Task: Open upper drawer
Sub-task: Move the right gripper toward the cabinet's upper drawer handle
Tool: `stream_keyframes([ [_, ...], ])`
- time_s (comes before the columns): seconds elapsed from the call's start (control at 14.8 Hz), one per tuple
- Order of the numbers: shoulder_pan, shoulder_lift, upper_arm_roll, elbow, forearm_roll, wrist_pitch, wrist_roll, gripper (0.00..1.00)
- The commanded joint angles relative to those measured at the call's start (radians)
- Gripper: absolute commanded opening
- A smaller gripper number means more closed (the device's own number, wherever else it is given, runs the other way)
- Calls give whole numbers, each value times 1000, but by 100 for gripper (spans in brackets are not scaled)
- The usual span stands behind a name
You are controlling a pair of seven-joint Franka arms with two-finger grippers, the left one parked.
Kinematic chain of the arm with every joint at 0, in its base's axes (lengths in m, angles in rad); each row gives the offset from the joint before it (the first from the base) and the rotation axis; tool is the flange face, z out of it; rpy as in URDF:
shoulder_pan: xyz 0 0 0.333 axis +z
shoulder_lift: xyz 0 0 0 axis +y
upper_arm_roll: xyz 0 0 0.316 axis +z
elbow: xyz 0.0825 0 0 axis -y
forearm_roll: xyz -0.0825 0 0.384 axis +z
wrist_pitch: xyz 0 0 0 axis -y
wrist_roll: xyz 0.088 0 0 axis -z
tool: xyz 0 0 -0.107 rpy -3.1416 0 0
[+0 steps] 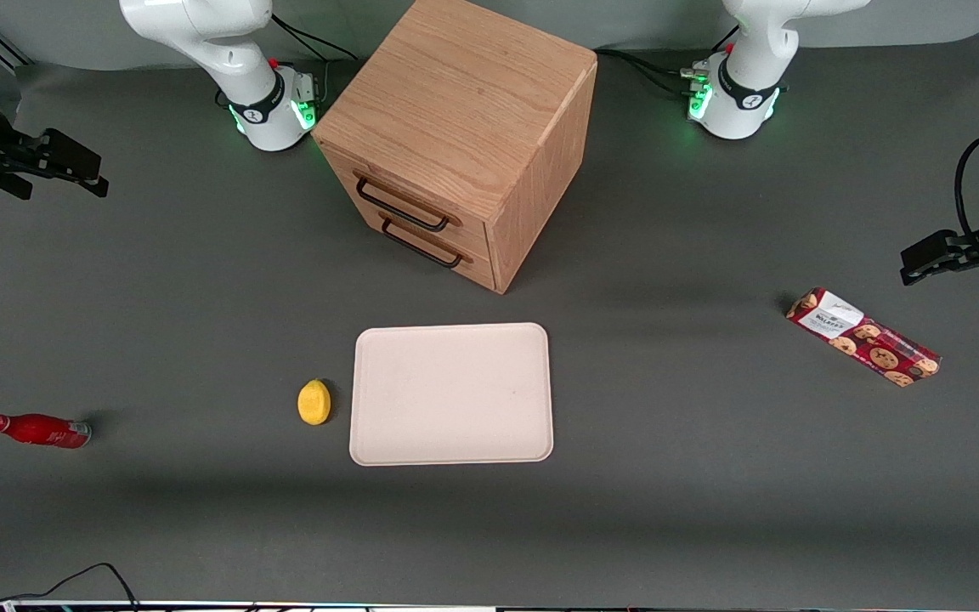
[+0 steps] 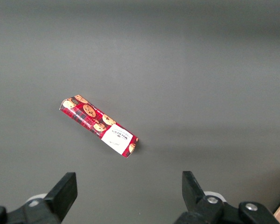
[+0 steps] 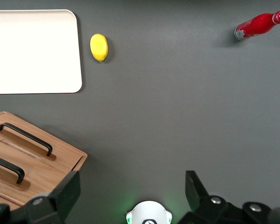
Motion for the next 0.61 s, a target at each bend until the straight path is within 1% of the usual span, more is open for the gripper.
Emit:
stream_keyframes([
  [0.0, 7, 3, -3, 11, -20, -16, -19, 100],
  [0.13, 12, 8, 0, 11, -14, -31, -42, 100],
  [0.27, 17, 9, 39, 11, -8, -53, -71, 100],
  [0.34, 18, 8, 56, 13, 20, -68, -57, 100],
  [0.4, 17, 6, 91, 11, 47, -71, -54, 100],
  [0.54, 18, 11, 154, 8, 72, -74, -53, 100],
])
